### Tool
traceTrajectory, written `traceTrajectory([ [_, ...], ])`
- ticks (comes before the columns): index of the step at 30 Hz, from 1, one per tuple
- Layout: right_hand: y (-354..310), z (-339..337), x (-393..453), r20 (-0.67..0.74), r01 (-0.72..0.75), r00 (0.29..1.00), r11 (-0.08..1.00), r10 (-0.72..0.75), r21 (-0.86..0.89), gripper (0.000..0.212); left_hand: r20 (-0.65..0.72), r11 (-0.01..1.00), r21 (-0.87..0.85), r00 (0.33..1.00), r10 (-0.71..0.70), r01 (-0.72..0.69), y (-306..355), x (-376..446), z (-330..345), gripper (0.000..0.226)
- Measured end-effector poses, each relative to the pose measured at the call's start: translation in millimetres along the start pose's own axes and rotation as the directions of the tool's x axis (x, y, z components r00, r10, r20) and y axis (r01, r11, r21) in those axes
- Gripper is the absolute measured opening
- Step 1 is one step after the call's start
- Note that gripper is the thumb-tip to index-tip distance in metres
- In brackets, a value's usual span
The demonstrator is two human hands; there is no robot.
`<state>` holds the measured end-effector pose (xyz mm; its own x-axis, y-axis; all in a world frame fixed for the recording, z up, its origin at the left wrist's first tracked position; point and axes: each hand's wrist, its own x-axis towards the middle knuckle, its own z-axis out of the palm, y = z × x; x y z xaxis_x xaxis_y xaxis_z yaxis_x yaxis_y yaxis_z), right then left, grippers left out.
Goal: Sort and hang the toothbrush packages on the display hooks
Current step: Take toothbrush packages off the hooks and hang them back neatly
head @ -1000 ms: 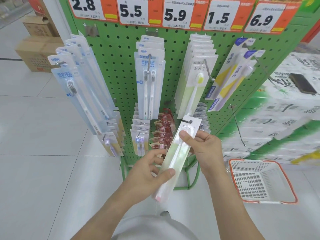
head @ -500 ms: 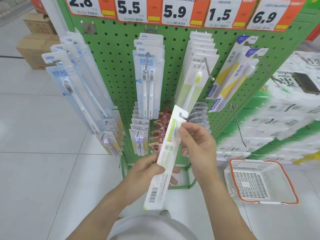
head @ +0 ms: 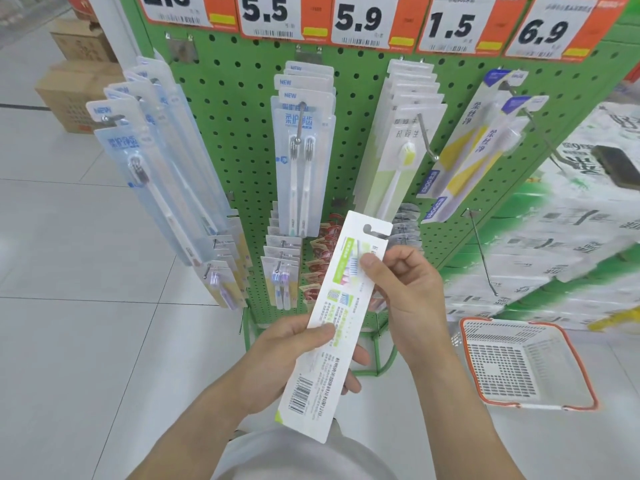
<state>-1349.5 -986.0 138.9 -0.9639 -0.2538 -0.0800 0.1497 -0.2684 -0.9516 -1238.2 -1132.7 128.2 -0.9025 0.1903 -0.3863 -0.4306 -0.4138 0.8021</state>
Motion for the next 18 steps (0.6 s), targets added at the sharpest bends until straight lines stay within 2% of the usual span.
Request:
traceTrajectory([
  [4, -4, 8, 2, -0.014, -0.063, 0.998, 0.997, 0.064, 0.035, 0.036, 0.031, 0.999, -0.042, 0.999, 0.011, -0.010, 5, -1, 3, 0.034],
  [9, -1, 15, 7, -0.015, -0.164, 0.986, 0.983, 0.166, 0.089, 0.039, 0.053, 0.997, -0.071, 0.998, 0.024, -0.020, 13, -4, 3, 0.044],
  [15, 7, 19, 7, -0.004, -0.203, 0.979, 0.979, 0.203, 0.013, 0.038, 0.030, 0.999, -0.005, 0.999, 0.038, -0.038, 10, -6, -3, 0.047],
  [18, 9, 22, 7, 0.028, -0.217, 0.976, 0.976, 0.217, -0.014, 0.028, 0.025, 0.999, 0.019, 0.999, 0.034, -0.035, 10, -7, -5, 0.047],
])
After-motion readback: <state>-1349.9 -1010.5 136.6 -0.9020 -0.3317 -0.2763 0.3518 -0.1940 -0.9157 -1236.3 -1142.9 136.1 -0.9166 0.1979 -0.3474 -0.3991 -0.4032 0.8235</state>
